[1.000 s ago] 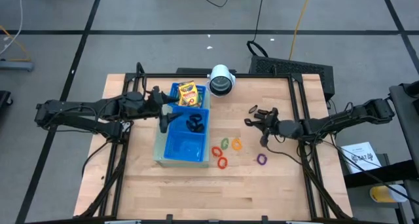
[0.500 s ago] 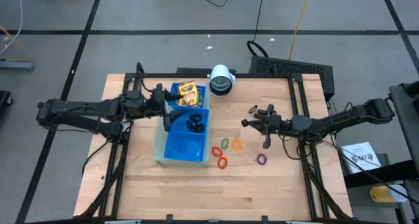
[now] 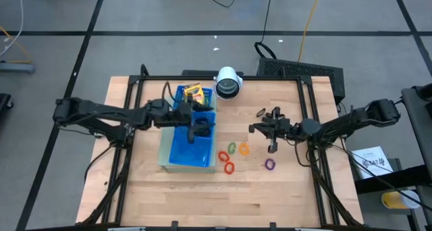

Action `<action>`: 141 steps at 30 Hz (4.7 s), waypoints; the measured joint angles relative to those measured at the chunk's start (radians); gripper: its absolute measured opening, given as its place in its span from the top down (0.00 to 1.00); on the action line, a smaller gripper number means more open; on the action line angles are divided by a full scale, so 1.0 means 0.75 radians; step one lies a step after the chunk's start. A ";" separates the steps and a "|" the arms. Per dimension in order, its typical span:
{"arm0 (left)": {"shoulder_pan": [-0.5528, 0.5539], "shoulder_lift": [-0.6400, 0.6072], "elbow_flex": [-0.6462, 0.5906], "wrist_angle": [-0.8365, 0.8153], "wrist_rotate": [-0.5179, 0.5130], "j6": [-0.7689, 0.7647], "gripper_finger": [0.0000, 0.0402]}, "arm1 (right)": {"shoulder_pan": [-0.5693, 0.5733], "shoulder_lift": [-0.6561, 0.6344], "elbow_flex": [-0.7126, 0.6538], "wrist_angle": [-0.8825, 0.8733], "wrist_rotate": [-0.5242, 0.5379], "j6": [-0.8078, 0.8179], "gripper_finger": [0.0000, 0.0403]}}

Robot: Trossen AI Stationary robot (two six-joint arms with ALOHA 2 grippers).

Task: Pick & Place Office Desk Supplies
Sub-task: Put the black rubber band into the middle blue bin on the shelf

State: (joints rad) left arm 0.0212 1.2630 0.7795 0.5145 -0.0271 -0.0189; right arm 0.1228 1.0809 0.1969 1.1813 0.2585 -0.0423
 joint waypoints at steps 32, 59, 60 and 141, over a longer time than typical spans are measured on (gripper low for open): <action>-0.127 0.514 0.373 0.055 0.068 0.661 0.26 | -0.034 0.370 0.367 0.021 -0.178 -0.062 1.00; -0.134 0.516 0.372 0.053 0.071 0.731 0.82 | -0.043 0.372 0.367 0.015 -0.178 -0.070 1.00; -0.134 0.516 0.372 0.056 0.071 0.731 0.86 | -0.043 0.372 0.367 0.015 -0.178 -0.070 1.00; 0.041 -0.368 -0.109 -0.475 0.042 -0.204 0.34 | -0.042 -0.210 0.090 -0.314 -0.173 0.081 0.82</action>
State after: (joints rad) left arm 0.0522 0.9871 0.6975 0.1583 0.0046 -0.1719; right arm 0.0914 0.9237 0.2642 0.9455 0.1291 0.0185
